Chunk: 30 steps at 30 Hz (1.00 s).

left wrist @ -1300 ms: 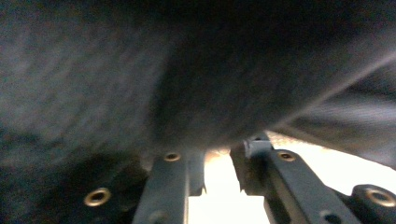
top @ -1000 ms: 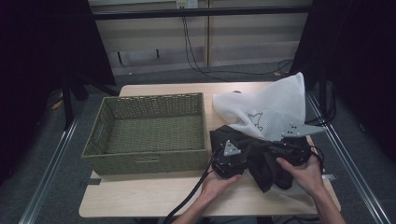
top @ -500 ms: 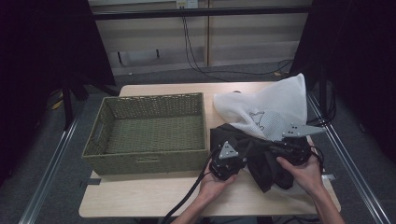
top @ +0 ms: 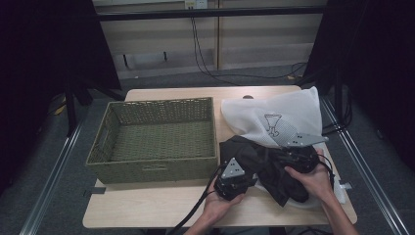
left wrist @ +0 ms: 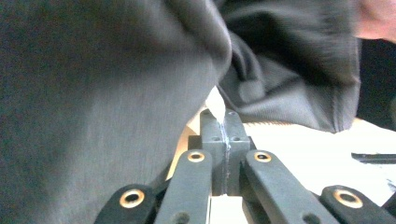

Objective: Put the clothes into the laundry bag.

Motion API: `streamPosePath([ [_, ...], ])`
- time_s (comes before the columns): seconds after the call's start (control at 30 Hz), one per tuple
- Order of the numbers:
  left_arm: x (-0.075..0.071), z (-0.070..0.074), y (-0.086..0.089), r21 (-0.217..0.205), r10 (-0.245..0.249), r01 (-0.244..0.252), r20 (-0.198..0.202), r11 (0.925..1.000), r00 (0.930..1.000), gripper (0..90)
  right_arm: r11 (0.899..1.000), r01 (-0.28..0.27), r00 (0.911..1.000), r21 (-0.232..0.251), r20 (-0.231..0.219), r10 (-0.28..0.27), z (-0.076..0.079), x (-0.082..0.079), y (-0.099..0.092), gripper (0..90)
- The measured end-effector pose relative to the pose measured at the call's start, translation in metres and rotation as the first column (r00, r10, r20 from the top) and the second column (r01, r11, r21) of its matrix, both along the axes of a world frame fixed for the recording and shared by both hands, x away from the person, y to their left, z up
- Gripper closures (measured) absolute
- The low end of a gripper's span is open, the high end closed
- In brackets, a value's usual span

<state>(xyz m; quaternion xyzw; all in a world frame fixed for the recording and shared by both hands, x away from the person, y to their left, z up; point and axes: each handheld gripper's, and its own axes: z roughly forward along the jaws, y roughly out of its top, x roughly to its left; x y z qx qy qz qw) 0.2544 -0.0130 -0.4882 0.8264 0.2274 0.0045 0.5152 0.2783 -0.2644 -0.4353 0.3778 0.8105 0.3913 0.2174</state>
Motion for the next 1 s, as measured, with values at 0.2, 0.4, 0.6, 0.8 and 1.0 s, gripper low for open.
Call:
streamPosePath([
  [0.2, 0.002, -0.006, 0.004, -0.007, 0.003, -0.003, -0.014, 1.0, 0.9999, 90.0, 0.999, 0.001, 1.0, 0.047, -0.005, -0.001, -0.002, 0.004, 0.0, 54.3],
  [0.4, 0.004, -0.009, 0.002, -0.021, 0.003, -0.003, -0.028, 0.9998, 0.9996, 90.0, 0.994, -0.025, 0.9996, 0.108, 0.014, 0.024, 0.018, -0.022, 0.0, 39.6],
  [0.6, 0.006, -0.01, 0.002, -0.014, 0.003, -0.003, -0.024, 0.9999, 0.9997, 90.0, 0.986, -0.021, 0.9981, 0.166, 0.06, 0.012, 0.037, -0.051, -0.008, 38.3],
  [0.8, 0.01, -0.011, 0.002, -0.001, -0.015, 0.015, -0.031, 0.9999, 0.9994, 90.0, 0.978, -0.047, 0.9952, 0.203, 0.093, 0.028, 0.049, -0.076, -0.011, 66.2],
  [1.0, 0.009, -0.01, 0.002, 0.007, -0.011, 0.011, -0.026, 0.9999, 0.9996, 90.0, 0.975, -0.097, 0.9952, 0.201, 0.014, 0.096, 0.026, -0.076, 0.007, 82.8],
])
